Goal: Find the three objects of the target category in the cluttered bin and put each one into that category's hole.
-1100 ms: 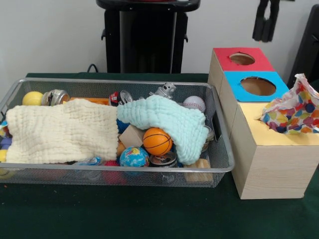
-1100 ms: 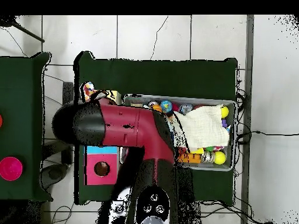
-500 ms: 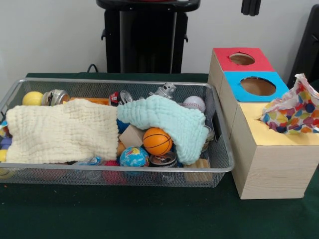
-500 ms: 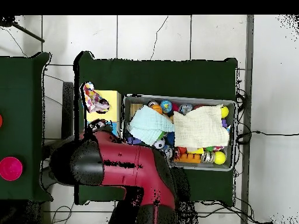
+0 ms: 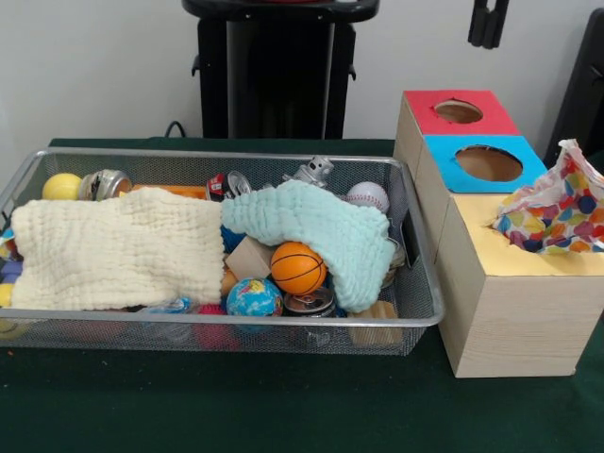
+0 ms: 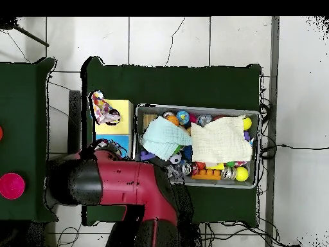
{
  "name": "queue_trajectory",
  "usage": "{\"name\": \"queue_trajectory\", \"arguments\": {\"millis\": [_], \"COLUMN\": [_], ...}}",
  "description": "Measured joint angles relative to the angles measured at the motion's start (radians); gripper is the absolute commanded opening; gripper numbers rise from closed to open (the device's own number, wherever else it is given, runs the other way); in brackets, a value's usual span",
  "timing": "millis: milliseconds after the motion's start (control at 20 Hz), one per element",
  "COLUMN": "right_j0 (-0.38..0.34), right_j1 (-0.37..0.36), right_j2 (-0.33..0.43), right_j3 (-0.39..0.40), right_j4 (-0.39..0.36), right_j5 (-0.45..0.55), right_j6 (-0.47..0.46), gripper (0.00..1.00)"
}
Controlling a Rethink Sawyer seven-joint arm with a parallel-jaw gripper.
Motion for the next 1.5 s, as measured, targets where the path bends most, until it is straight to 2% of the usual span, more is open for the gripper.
{"name": "queue_trajectory", "arguments": {"millis": [400,700,1050,1500], "right_j0": [0.075,0.143,0.175,0.179], "right_j1": [0.081,0.158,0.227,0.304], "right_j2": [-0.008,-0.033,-0.06,-0.109], "right_j3": [-0.053,-0.133,-0.213,-0.304], "right_j4": [0.005,0.038,0.072,0.101], "right_j5": [0.005,0.016,0.025,0.037], "right_j6": [0.001,0.001,0.003,0.004], "gripper": [0.0,0.0,0.0,0.0]}}
